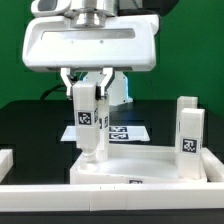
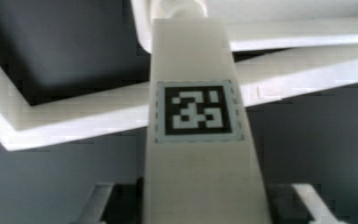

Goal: Assemble desk

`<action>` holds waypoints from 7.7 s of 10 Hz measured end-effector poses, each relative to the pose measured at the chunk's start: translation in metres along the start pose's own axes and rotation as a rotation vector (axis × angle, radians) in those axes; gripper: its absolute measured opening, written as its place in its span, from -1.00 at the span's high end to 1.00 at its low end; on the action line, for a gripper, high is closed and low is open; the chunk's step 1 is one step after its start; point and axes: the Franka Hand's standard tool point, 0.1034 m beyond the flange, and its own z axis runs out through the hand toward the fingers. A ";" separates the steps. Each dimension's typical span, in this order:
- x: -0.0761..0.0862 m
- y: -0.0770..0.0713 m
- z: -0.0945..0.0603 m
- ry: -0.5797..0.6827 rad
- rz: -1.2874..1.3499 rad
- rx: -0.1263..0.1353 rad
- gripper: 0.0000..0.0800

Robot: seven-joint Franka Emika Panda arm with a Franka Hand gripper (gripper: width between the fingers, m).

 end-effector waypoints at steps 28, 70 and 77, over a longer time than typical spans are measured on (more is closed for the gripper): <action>-0.017 -0.011 0.008 -0.211 0.006 0.045 -0.62; -0.016 -0.038 0.035 -0.406 0.677 -0.035 0.29; -0.011 -0.036 0.041 -0.400 1.410 -0.144 0.28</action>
Offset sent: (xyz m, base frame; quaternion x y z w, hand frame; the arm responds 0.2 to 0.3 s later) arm 0.0159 0.0082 -0.0079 -0.0070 0.0175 0.0062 0.9998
